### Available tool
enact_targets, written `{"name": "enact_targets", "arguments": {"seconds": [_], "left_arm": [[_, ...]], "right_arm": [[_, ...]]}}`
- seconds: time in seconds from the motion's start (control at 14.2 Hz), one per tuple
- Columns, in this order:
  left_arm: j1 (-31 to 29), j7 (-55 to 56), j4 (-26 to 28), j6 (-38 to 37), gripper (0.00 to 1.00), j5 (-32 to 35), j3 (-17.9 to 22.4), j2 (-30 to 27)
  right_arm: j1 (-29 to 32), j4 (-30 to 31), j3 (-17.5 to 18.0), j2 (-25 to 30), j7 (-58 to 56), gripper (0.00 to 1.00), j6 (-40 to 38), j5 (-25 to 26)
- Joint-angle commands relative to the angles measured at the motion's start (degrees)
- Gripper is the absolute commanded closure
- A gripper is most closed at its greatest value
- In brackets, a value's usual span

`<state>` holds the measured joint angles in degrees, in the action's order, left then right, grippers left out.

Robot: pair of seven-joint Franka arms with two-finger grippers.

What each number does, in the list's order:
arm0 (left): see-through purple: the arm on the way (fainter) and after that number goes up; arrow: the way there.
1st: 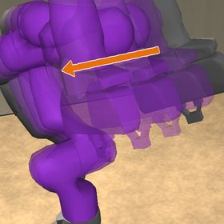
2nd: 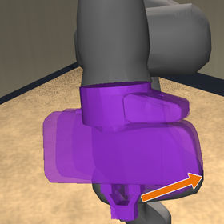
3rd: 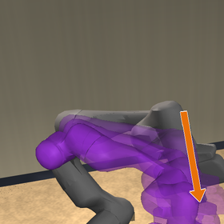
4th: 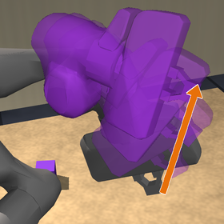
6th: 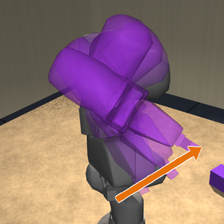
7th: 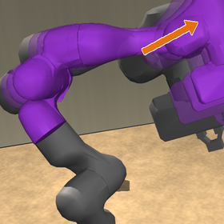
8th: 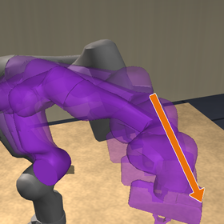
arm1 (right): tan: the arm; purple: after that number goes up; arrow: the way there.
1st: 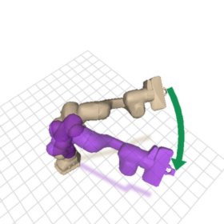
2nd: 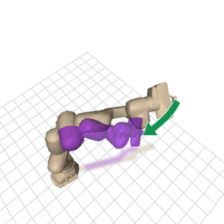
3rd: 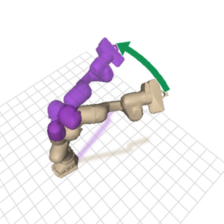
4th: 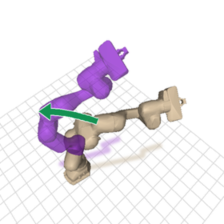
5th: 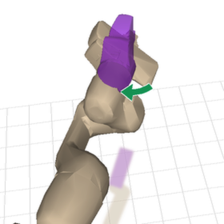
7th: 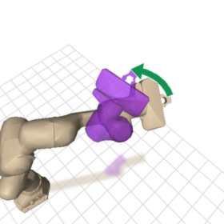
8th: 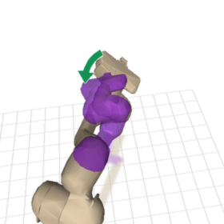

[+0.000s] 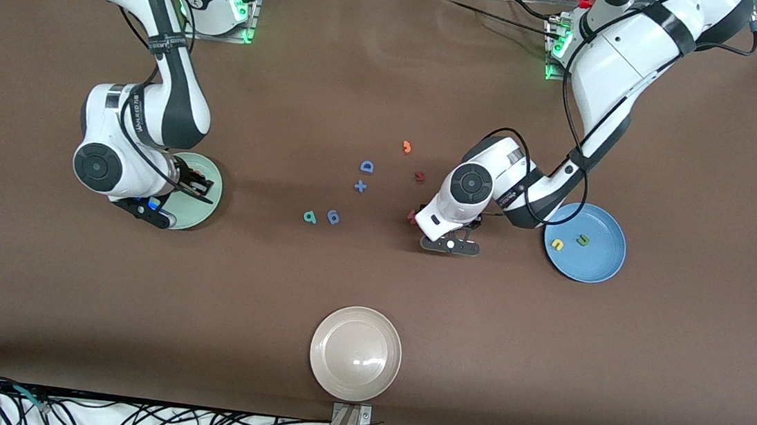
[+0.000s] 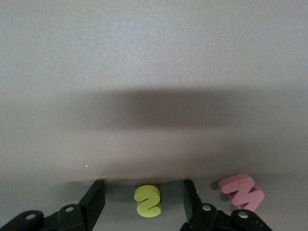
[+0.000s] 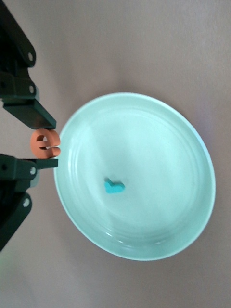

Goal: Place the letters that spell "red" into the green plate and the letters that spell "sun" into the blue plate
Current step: 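Drop the orange e onto the green plate while the left gripper grasps 2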

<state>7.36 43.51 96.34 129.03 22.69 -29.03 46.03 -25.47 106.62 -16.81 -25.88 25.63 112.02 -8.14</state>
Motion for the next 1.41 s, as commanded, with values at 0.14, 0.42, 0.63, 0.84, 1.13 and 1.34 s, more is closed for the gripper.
{"name": "enact_targets", "arguments": {"seconds": [0.14, 0.42, 0.63, 0.84, 1.13, 1.34], "left_arm": [[0.29, 1.23, 0.42, -1.32, 0.30, 1.48, 0.03, -0.51], [0.38, 2.01, 0.77, -2.11, 0.32, 1.30, -0.06, -0.59], [0.46, 2.98, 1.21, -2.38, 0.32, 1.30, -0.15, -0.68], [0.55, 2.63, 1.21, -2.38, 0.39, 1.30, -0.15, -0.59], [0.55, 1.84, 1.13, -2.29, 0.68, 1.83, -0.15, -0.51], [0.11, 2.02, 1.04, -2.29, 0.95, 1.74, -0.15, -0.59]], "right_arm": [[0.86, 7.98, -0.68, -0.74, -5.33, 0.87, 11.80, -0.48], [1.12, 8.78, -0.60, -3.56, -7.26, 0.87, 14.98, -3.80], [1.12, 8.69, -0.33, -4.00, -7.70, 0.87, 14.98, -5.22], [1.12, 8.69, -0.16, -4.44, -7.70, 0.85, 14.98, -7.06], [1.12, 8.69, -0.07, -4.53, -7.79, 0.35, 14.98, -7.16], [1.12, 8.60, -0.15, -4.27, -7.79, 0.01, 14.63, -7.16]]}}
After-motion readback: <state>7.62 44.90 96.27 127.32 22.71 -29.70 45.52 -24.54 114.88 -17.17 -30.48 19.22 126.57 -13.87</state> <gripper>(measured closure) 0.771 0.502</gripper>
